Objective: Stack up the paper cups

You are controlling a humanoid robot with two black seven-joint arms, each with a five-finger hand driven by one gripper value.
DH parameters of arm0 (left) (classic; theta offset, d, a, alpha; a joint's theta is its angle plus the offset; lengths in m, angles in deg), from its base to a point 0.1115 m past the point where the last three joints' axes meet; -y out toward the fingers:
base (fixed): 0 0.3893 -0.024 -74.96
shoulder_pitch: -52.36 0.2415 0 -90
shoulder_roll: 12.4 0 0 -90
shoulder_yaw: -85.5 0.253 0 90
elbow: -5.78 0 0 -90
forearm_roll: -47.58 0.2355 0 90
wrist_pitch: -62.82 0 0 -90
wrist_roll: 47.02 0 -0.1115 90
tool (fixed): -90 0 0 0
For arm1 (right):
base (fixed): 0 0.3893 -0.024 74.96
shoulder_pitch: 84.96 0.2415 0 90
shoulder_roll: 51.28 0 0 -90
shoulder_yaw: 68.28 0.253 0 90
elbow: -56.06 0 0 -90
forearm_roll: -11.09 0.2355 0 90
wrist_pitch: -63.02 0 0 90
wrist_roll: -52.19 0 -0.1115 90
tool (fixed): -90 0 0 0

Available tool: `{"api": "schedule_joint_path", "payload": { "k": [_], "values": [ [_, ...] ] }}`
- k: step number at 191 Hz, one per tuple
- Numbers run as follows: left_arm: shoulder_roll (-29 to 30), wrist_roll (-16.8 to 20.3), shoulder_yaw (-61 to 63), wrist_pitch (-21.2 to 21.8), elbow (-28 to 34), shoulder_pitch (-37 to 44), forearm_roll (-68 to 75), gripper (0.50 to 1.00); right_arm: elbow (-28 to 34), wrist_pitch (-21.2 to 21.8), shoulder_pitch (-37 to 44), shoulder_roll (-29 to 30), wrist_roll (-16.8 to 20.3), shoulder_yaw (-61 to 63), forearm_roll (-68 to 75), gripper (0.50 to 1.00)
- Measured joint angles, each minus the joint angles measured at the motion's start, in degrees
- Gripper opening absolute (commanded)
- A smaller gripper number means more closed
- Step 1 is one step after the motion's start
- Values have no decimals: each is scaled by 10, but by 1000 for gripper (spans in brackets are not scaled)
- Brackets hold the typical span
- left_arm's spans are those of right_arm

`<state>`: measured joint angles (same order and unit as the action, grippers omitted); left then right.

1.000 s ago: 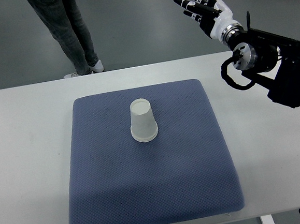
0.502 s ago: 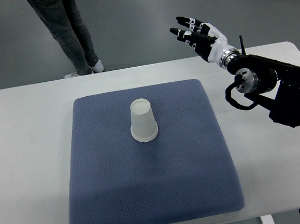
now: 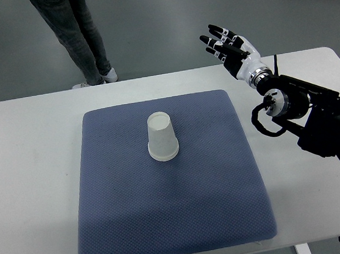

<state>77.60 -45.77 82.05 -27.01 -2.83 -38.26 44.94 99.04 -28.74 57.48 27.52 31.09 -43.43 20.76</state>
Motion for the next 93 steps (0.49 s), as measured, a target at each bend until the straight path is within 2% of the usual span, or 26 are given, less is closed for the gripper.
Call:
{"api": "schedule_joint_path", "payload": {
  "k": [48,93],
  "values": [
    [0,0,0,0,0,0,0,1000,-5,-1,-5,0,-23,0,0,913],
    [0,0,0,0,0,0,0,1000,-5,-2,-15,0,-26,0,-1,913]
  ]
}}
